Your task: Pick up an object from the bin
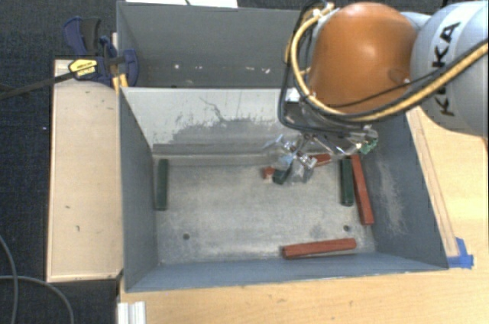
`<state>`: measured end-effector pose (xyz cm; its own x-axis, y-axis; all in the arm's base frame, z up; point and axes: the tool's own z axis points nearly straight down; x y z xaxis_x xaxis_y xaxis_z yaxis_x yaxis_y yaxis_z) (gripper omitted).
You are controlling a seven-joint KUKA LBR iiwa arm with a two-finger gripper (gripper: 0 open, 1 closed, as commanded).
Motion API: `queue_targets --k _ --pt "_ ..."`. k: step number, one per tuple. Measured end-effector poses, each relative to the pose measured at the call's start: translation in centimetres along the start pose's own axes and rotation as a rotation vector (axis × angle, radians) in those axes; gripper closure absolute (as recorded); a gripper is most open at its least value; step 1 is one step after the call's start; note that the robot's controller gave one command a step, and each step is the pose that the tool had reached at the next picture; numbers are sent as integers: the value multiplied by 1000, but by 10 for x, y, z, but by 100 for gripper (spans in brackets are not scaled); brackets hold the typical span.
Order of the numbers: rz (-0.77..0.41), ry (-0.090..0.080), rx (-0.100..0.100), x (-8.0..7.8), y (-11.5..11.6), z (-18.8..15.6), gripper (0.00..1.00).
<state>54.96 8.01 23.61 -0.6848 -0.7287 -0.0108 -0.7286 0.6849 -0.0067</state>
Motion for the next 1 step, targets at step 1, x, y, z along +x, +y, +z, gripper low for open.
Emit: queue_targets --k 1 --pt "-89 3 -4 -35 26 -36 100"
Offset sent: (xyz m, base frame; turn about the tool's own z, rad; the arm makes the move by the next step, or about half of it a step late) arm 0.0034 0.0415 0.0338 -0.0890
